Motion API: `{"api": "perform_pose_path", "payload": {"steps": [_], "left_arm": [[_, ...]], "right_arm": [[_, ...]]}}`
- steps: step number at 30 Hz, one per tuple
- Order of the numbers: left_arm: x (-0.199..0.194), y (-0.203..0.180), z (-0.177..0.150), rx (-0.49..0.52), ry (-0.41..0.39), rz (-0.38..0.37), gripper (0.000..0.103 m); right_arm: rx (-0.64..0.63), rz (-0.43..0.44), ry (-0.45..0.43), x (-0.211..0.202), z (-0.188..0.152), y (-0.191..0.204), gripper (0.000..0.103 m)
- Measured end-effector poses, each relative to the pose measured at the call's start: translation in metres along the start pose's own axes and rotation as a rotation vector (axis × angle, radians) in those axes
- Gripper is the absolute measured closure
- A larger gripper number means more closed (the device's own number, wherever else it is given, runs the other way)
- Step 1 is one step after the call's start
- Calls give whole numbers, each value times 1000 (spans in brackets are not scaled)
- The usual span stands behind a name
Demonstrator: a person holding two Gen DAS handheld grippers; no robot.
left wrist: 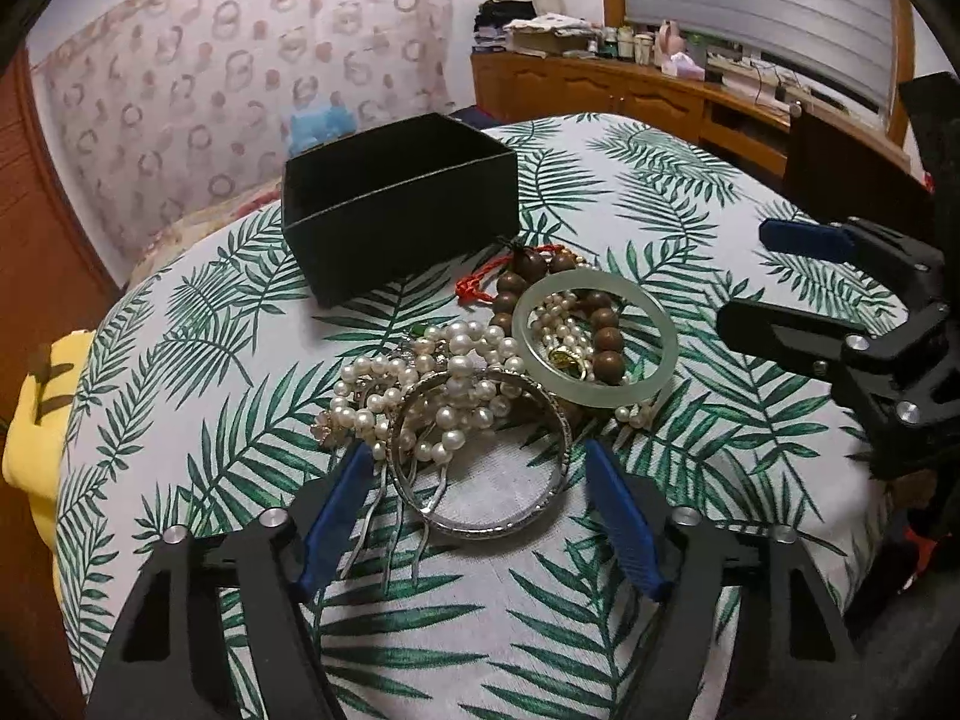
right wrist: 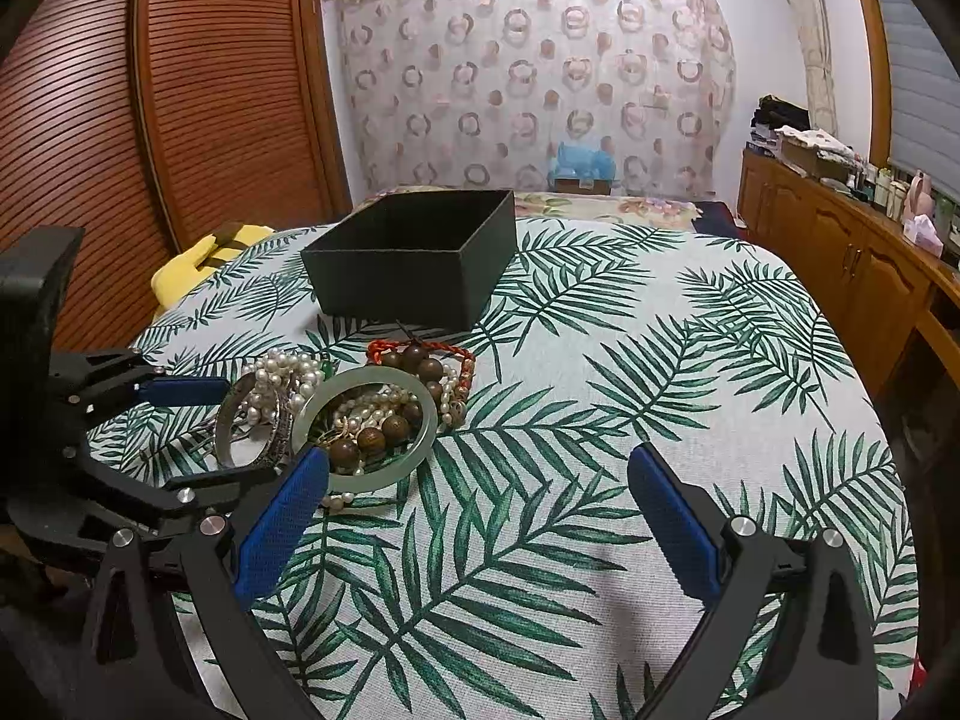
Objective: Organize jewelry
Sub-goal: 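Grasp the silver cuff bangle with the left tool while the right tool grasps the jade bangle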
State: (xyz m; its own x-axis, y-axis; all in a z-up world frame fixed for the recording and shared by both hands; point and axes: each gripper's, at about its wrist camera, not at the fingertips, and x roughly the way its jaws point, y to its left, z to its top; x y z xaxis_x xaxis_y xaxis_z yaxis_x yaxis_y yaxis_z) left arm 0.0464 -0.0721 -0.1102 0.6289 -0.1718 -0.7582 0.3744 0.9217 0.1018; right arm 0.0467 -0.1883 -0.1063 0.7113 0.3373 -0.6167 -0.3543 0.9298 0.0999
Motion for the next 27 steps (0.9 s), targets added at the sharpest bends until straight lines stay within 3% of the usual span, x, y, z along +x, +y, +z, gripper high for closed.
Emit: {"api": "perform_pose_path", "payload": {"steps": [13,21,27], "left_arm": [[-34,20,-6,-75,-79,-24,45],[-43,34,-7,-117,-113,-17,45],[-45,45,-11,-151,-122,-10,45]], "right_arm": [[-32,-4,23,5,3,6,3],[-78,67,62,17,16,21,3],[-143,116,128,34,23,42,12]]}}
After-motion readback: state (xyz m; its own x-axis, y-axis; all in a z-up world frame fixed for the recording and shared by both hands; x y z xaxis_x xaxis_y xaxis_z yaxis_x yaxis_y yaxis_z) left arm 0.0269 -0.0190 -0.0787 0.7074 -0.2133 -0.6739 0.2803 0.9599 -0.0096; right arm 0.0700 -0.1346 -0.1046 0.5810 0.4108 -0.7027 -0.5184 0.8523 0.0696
